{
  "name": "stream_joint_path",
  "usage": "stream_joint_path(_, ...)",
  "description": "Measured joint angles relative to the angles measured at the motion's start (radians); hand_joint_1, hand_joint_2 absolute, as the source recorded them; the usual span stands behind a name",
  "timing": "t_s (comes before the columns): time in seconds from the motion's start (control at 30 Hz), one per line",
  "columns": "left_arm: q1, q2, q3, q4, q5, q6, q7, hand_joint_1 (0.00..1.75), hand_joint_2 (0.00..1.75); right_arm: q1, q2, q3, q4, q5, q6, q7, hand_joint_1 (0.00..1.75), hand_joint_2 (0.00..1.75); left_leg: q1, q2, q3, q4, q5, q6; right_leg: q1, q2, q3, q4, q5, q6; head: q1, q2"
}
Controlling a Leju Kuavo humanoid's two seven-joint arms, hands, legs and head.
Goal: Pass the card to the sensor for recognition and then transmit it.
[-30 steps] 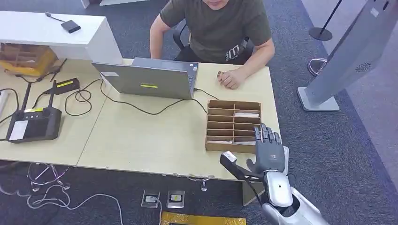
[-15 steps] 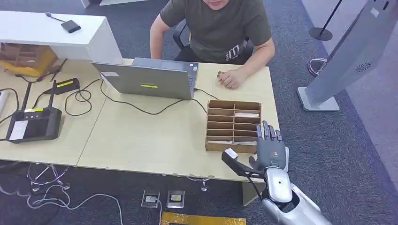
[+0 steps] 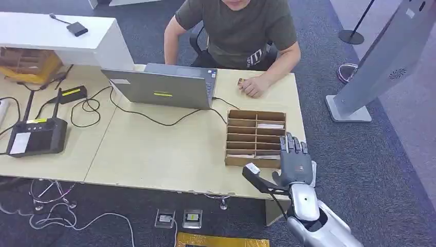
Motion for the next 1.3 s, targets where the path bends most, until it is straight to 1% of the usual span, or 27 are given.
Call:
stream_joint_path(0.1,-0.001,0.001,0.0,0.0,0.0,-0.007,0.0,0.0,0.0,-0.016,0.011,0.004,-0.006,0.001,0.025,-0.008,0.0,1.75,0.0,0.0,0.0,0.0,0.0,0.0,0.0,0.0,0.0,0.0,0.0,0.0,0.0,0.0)
stream_joint_path(0.3,-0.001,0.003,0.0,0.0,-0.003,-0.011,0.003,0.0,0.0,-0.029,0.021,0.018,-0.027,0.0,0.037,-0.008,0.0,1.75,0.0,0.0,0.0,0.0,0.0,0.0,0.0,0.0,0.0,0.0,0.0,0.0,0.0,0.0)
stream_joint_path(0.67,-0.001,0.004,0.0,0.0,-0.003,-0.014,0.008,0.0,0.0,-0.044,0.027,0.046,-0.054,0.0,0.046,-0.01,0.0,1.75,0.0,0.0,0.0,0.0,0.0,0.0,0.0,0.0,0.0,0.0,0.0,0.0,0.0,0.0)
stream_joint_path(1.3,-0.001,0.004,0.0,0.0,0.005,-0.013,0.011,0.0,0.0,-0.053,0.027,0.054,-0.053,-0.007,0.05,-0.016,0.0,1.75,0.0,0.0,0.0,0.0,0.0,0.0,0.0,0.0,0.0,0.0,0.0,0.0,0.0,0.0)
